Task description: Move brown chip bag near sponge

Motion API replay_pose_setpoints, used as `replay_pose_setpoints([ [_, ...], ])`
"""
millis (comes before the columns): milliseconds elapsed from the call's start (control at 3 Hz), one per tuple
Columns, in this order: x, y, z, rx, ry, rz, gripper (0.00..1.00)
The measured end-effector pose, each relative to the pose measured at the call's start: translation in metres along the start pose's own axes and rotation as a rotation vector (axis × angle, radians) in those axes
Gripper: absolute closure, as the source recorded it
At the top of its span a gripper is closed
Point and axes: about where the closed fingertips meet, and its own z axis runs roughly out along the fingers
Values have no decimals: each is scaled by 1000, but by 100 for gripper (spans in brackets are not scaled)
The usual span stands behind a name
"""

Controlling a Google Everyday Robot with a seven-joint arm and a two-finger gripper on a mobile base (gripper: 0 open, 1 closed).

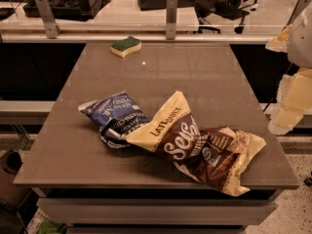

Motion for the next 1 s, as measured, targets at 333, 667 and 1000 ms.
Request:
replay_pose_setpoints([
  [333, 0, 0, 0, 0, 0, 0, 0],
  [667, -6, 3, 2, -5, -25, -8, 0],
  [1000, -24, 12, 23, -52, -30, -32, 0],
])
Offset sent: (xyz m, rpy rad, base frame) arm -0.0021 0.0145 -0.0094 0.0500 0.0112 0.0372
